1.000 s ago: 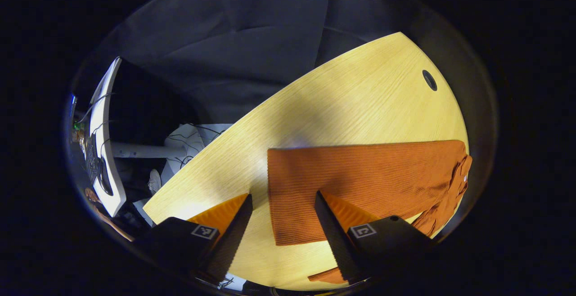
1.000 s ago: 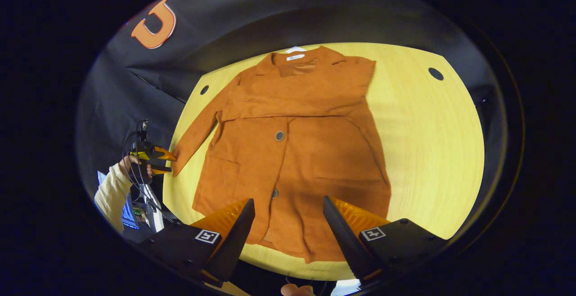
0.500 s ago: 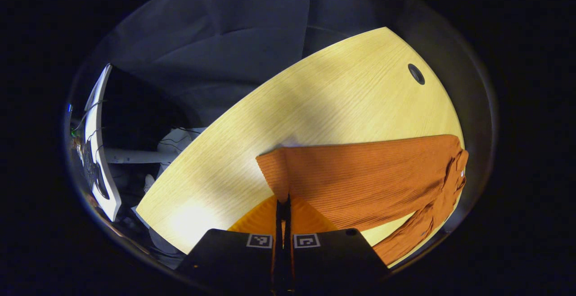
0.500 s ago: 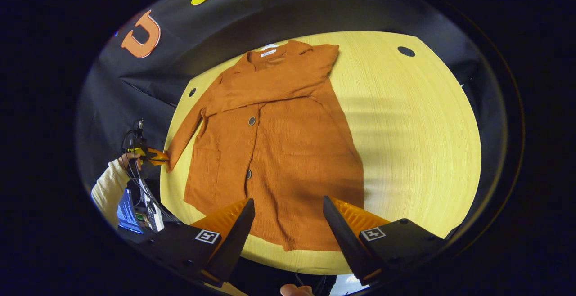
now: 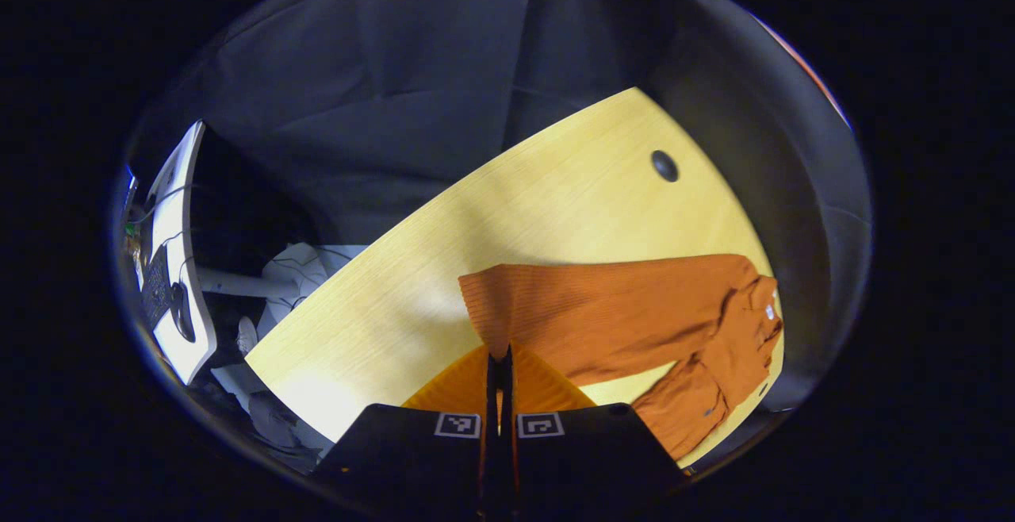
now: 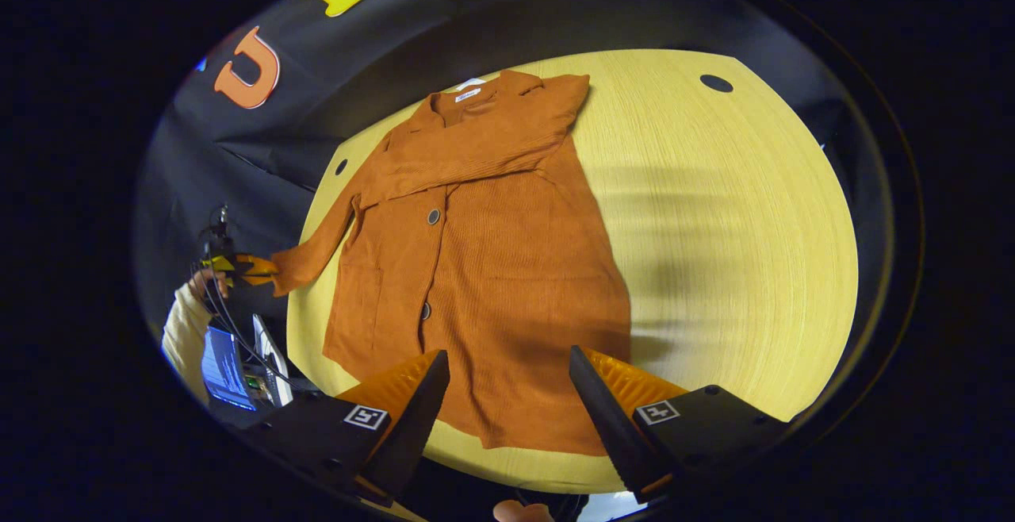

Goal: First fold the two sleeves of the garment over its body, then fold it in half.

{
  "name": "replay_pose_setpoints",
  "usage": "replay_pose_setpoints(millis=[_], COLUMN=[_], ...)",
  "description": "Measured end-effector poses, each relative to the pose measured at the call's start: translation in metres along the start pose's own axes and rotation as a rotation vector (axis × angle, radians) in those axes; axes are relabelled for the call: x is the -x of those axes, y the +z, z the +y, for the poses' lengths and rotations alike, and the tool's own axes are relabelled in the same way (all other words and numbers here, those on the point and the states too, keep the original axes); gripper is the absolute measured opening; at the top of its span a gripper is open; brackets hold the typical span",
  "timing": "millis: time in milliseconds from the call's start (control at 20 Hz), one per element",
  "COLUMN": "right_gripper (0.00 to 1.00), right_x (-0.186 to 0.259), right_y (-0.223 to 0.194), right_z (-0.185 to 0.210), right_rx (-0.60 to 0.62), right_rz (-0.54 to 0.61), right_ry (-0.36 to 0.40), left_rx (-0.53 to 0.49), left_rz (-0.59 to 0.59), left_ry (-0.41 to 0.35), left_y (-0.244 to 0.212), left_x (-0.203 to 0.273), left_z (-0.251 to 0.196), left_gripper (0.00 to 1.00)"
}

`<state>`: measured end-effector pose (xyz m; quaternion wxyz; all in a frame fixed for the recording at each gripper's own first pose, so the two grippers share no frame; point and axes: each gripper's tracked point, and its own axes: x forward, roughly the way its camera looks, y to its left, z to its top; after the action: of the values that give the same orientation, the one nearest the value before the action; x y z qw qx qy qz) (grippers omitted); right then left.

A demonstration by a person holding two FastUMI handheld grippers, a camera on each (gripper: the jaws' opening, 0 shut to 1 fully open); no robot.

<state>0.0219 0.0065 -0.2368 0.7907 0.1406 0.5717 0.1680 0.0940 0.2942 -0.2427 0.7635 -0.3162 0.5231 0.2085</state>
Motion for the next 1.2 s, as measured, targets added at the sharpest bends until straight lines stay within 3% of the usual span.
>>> replay_pose_setpoints(millis=[150,500,550,800,1200], right_gripper=[0.97,0.97,0.97,0.97,0.96], right_x=[-0.004,-0.005,-0.005,-0.002,0.033], right_y=[-0.002,-0.019,-0.018,-0.012,-0.032], right_z=[-0.006,-0.045,-0.057,-0.075,-0.096], right_rx=[0.003,0.012,-0.008,-0.073,-0.036], right_rz=[-0.005,-0.022,-0.031,-0.060,-0.161], right_ry=[0.020,0.008,-0.027,-0.036,-0.077], left_rx=[-0.064,-0.384,-0.421,-0.640,-0.759], left_rz=[-0.053,-0.123,-0.127,-0.051,0.052], left_ry=[-0.075,-0.205,-0.233,-0.304,-0.323], left_y=[0.003,-0.029,-0.039,-0.130,-0.230], left_x=[0.029,0.071,0.072,0.037,-0.033], left_z=[-0.060,-0.246,-0.276,-0.385,-0.489], left_gripper=[0.03,0.03,0.03,0.06,0.06])
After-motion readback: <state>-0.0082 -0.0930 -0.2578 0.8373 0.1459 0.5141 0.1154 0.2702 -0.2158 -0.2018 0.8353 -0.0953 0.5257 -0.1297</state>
